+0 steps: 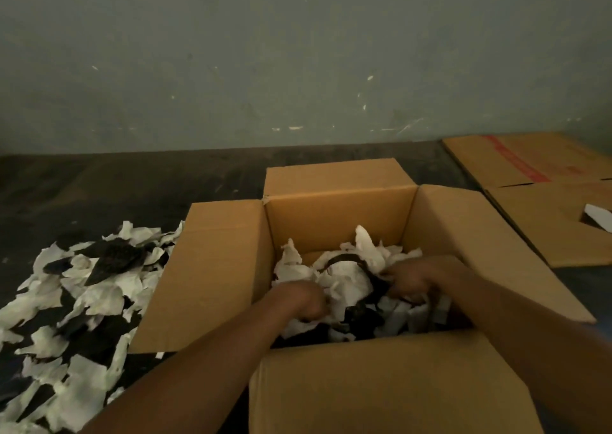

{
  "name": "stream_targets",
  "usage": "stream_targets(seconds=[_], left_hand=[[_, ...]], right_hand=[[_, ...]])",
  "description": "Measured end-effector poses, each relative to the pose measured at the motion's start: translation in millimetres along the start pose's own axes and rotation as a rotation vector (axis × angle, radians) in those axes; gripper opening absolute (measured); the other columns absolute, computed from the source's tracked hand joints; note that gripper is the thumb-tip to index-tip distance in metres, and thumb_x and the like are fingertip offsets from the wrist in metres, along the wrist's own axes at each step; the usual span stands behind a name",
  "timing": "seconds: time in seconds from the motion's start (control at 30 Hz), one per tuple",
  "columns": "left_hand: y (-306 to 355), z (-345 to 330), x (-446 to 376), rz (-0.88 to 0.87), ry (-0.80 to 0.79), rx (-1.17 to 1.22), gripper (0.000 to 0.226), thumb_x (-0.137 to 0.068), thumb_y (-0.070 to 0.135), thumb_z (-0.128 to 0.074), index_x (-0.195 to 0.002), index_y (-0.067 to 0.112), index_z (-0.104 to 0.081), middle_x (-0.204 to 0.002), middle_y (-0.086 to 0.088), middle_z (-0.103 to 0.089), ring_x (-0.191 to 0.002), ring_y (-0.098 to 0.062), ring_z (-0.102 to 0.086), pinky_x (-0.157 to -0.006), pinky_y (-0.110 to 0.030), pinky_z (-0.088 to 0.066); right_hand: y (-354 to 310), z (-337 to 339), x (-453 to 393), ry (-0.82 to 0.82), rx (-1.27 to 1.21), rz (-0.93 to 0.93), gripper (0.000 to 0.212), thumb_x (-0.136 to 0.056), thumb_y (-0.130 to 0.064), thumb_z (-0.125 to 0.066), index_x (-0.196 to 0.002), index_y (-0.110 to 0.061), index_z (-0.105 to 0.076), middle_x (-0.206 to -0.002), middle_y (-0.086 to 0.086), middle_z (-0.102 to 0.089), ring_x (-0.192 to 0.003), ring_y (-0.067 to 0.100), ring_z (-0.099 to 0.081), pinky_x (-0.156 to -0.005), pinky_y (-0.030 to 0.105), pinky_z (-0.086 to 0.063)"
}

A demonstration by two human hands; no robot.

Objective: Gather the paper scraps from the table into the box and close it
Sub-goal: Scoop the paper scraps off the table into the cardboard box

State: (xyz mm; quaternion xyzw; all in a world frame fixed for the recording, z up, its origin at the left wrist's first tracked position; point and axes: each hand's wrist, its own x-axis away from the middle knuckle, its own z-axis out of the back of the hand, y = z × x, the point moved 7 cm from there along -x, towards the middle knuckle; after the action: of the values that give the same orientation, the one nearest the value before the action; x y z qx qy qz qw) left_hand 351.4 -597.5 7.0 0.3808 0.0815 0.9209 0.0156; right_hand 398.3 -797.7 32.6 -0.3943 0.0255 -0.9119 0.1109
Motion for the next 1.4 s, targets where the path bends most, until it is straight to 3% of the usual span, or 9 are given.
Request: stream_targets(seconds=[0.17, 0.3, 0.5, 0.67, 0.83, 1.07, 1.27, 1.33, 1.4], left_hand=[[4.2, 32.0, -10.4, -0.018, 0.11, 0.014, 0.053, -0.099, 0.033, -0.043, -0.147, 0.011, -0.036, -0.147, -0.013, -0.043, -0.127, -0.028, -0.047, -0.102, -0.035, -0.042], [-15.1, -7.5, -45.9, 0.058, -0.122, 0.08, 0.07, -0.097, 0.039, -0.048, -0.155, 0.016, -0.017, -0.157, -0.011, -0.029, -0.138, -0.034, -0.036, -0.11, -0.044, -0.037], [-13.3, 25.7, -63.1, -0.072, 0.251, 0.338, 0.1, -0.09, 0.031, -0.06, -0.153, 0.015, 0.015, -0.162, -0.015, 0.008, -0.148, -0.037, -0.003, -0.119, -0.051, -0.017], [-9.3, 57.1, -36.5, -0.019, 0.331, 0.06, 0.045, -0.092, 0.031, -0.059, -0.129, 0.009, -0.052, -0.135, -0.013, -0.051, -0.122, -0.032, -0.05, -0.102, -0.044, -0.044], [-13.1, 92.3, -2.9, 0.022, 0.718, -0.005, 0.024, -0.096, 0.032, -0.045, -0.111, 0.015, -0.048, -0.115, -0.013, -0.053, -0.101, -0.032, -0.057, -0.076, -0.04, -0.048], [-16.4, 32.4, -69.4, -0.081, 0.155, 0.313, 0.068, -0.1, 0.042, -0.036, -0.156, 0.019, -0.007, -0.164, -0.007, -0.005, -0.15, -0.032, -0.007, -0.12, -0.045, -0.015], [2.9, 67.2, -49.6, -0.092, 0.525, -0.001, 0.069, -0.092, 0.036, -0.055, -0.149, 0.022, -0.018, -0.153, -0.012, -0.02, -0.137, -0.045, -0.026, -0.105, -0.058, -0.036], [15.5, 71.9, -53.1, -0.237, 0.48, -0.025, 0.077, -0.093, 0.029, -0.055, -0.154, 0.028, -0.007, -0.161, -0.004, -0.008, -0.145, -0.042, -0.011, -0.11, -0.06, -0.029], [26.0, 58.3, -62.2, -0.286, 0.306, 0.051, 0.069, -0.099, 0.042, -0.042, -0.155, 0.027, -0.005, -0.164, -0.004, -0.004, -0.149, -0.036, -0.007, -0.118, -0.054, -0.017]], right_hand=[[-13.8, 42.7, -16.3, 0.167, -0.082, 0.027, 0.05, -0.097, -0.027, -0.045, -0.144, -0.011, -0.037, -0.148, 0.012, -0.04, -0.124, 0.027, -0.047, -0.097, 0.033, -0.04], [2.2, 7.7, -50.4, 0.056, -0.047, -0.1, 0.082, -0.094, -0.048, -0.042, -0.153, -0.022, 0.008, -0.161, 0.01, 0.009, -0.148, 0.033, 0.002, -0.12, 0.048, -0.01], [-24.9, 14.7, -54.0, 0.197, -0.384, 0.209, 0.075, -0.095, -0.006, -0.042, -0.152, -0.035, -0.003, -0.162, 0.007, -0.003, -0.147, 0.033, -0.012, -0.116, 0.046, -0.024], [-26.3, 53.6, -34.7, 0.393, -0.483, 0.267, 0.05, -0.092, -0.01, -0.051, -0.138, -0.024, -0.04, -0.136, 0.006, -0.048, -0.111, 0.024, -0.053, -0.084, 0.033, -0.046], [11.4, 56.1, -31.8, 0.541, -0.469, -0.041, 0.042, -0.091, -0.024, -0.054, -0.126, -0.019, -0.032, -0.104, 0.008, -0.053, -0.085, 0.024, -0.056, -0.071, 0.038, -0.047], [-11.2, 17.2, -57.3, 0.175, -0.495, 0.088, 0.057, -0.1, -0.034, -0.04, -0.151, -0.028, -0.017, -0.161, 0.004, -0.014, -0.145, 0.029, -0.019, -0.118, 0.046, -0.019], [-25.9, 55.0, -37.6, 0.434, -0.746, 0.266, 0.039, -0.089, 0.004, -0.043, -0.114, -0.023, -0.056, -0.136, 0.005, -0.05, -0.12, 0.025, -0.049, -0.096, 0.042, -0.047], [-14.5, 61.3, -36.4, 0.5, -0.686, 0.193, 0.039, -0.091, -0.013, -0.052, -0.129, -0.021, -0.048, -0.14, 0.008, -0.046, -0.123, 0.026, -0.047, -0.096, 0.041, -0.047], [-9.7, 40.8, -39.3, 0.292, -0.478, 0.125, 0.088, -0.08, -0.062, -0.06, -0.15, -0.027, -0.019, -0.156, 0.006, -0.027, -0.138, 0.028, -0.033, -0.108, 0.042, -0.036]])
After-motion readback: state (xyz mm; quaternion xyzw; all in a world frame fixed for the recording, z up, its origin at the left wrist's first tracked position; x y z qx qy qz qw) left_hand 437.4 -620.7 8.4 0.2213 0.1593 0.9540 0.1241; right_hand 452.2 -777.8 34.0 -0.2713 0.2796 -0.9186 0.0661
